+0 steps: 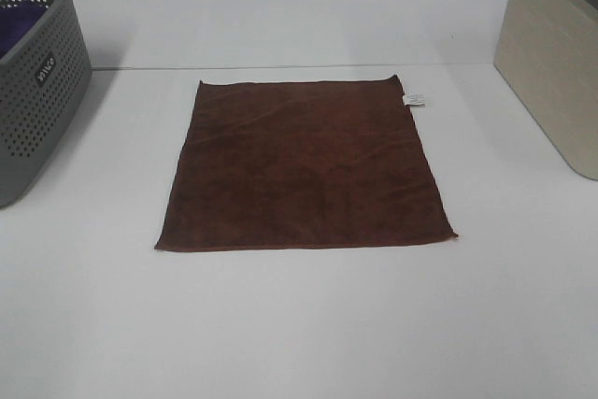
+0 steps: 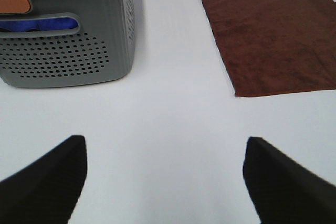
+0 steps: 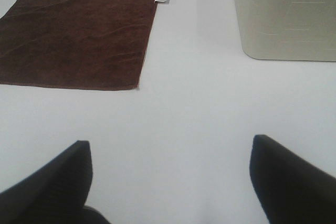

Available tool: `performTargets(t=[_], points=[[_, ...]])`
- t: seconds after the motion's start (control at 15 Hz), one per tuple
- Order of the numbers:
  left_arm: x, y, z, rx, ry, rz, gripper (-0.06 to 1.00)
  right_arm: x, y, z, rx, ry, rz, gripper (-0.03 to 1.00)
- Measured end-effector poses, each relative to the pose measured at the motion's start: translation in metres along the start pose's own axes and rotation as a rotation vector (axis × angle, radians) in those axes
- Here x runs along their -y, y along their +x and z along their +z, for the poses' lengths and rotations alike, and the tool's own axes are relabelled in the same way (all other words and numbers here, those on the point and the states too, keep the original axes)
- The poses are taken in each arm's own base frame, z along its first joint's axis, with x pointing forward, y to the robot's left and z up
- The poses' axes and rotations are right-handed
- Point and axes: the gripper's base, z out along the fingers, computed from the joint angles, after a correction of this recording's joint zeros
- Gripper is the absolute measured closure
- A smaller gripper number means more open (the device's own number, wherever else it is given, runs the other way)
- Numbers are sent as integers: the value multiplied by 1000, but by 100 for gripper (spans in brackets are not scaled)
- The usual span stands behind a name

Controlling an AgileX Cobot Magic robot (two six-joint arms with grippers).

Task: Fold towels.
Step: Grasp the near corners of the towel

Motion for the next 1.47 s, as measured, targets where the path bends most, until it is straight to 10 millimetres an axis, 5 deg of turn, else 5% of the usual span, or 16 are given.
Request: performTargets(t=[1.47], points=[[0, 0, 0, 0, 0, 0, 17, 0, 0, 0, 0, 0, 0, 19]])
